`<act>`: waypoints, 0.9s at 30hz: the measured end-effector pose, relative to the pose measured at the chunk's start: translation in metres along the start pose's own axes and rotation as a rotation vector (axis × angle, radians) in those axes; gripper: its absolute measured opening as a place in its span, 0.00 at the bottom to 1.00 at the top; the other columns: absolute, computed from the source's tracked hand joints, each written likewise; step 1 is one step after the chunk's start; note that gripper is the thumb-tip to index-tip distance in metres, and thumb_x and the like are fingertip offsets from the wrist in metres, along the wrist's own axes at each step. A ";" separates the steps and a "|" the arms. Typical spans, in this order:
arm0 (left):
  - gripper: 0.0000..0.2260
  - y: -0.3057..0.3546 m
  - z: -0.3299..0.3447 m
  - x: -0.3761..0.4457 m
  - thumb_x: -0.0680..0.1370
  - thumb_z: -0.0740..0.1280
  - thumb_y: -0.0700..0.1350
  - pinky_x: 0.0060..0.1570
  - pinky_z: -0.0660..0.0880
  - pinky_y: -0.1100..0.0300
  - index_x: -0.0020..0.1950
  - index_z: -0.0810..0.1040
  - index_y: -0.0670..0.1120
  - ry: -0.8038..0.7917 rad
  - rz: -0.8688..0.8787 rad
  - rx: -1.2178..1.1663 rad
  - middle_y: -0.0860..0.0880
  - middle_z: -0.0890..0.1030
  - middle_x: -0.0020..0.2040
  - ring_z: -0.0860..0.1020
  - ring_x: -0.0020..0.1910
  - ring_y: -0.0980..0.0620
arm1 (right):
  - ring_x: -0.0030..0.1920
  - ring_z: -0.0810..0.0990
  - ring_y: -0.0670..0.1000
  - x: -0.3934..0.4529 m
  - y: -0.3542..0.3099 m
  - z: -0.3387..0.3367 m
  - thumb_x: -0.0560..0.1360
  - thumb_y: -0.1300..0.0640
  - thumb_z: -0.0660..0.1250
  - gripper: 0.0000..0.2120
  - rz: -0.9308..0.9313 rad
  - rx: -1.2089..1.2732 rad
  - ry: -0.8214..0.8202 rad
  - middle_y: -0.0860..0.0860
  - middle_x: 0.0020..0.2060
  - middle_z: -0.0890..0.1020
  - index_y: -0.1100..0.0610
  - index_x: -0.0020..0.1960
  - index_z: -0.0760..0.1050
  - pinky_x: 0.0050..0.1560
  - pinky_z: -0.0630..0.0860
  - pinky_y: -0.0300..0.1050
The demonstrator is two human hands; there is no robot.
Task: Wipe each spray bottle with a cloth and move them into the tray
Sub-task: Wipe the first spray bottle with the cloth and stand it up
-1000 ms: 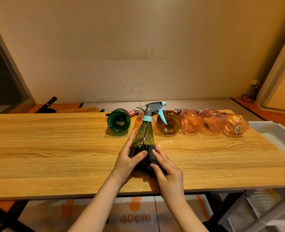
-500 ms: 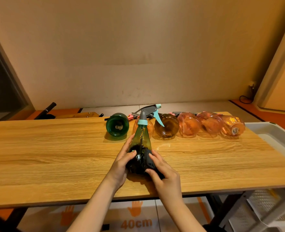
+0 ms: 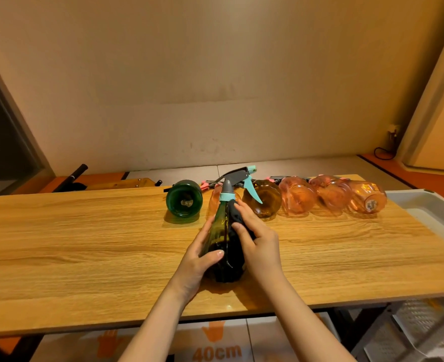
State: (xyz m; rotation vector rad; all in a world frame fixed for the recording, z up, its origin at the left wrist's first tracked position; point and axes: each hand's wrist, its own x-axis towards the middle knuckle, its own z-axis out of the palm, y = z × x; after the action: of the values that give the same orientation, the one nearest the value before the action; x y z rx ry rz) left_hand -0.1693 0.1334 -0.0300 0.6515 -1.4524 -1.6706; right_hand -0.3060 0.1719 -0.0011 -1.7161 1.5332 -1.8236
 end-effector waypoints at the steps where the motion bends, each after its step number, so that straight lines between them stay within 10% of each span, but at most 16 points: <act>1: 0.38 -0.001 -0.001 0.001 0.62 0.74 0.50 0.52 0.77 0.58 0.71 0.66 0.59 0.004 -0.001 0.000 0.52 0.75 0.67 0.76 0.63 0.53 | 0.64 0.65 0.30 0.001 0.000 0.001 0.74 0.67 0.65 0.24 0.002 0.004 -0.005 0.41 0.63 0.71 0.48 0.65 0.67 0.63 0.63 0.28; 11: 0.36 -0.005 -0.003 0.006 0.61 0.71 0.51 0.53 0.77 0.58 0.69 0.69 0.54 0.075 0.007 -0.043 0.48 0.79 0.64 0.77 0.62 0.49 | 0.63 0.69 0.34 -0.058 0.020 -0.009 0.69 0.62 0.67 0.23 -0.021 -0.038 -0.034 0.23 0.59 0.68 0.54 0.64 0.71 0.61 0.64 0.26; 20: 0.37 -0.001 -0.011 0.006 0.61 0.70 0.49 0.50 0.79 0.53 0.71 0.70 0.47 0.068 -0.048 -0.169 0.41 0.81 0.57 0.79 0.56 0.43 | 0.66 0.69 0.38 -0.066 0.010 -0.001 0.70 0.53 0.65 0.24 -0.097 -0.071 -0.027 0.37 0.64 0.70 0.49 0.67 0.68 0.64 0.63 0.30; 27: 0.43 0.005 -0.006 0.001 0.54 0.79 0.53 0.45 0.80 0.53 0.68 0.72 0.45 0.043 -0.071 -0.272 0.41 0.82 0.53 0.81 0.52 0.44 | 0.64 0.70 0.37 -0.065 0.015 -0.007 0.70 0.57 0.68 0.25 -0.074 -0.033 -0.031 0.27 0.62 0.69 0.54 0.66 0.69 0.63 0.64 0.29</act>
State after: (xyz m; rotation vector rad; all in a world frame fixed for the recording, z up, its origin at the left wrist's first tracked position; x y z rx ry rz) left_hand -0.1638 0.1294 -0.0266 0.5884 -1.1553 -1.8562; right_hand -0.2991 0.2159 -0.0511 -1.8307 1.5157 -1.8070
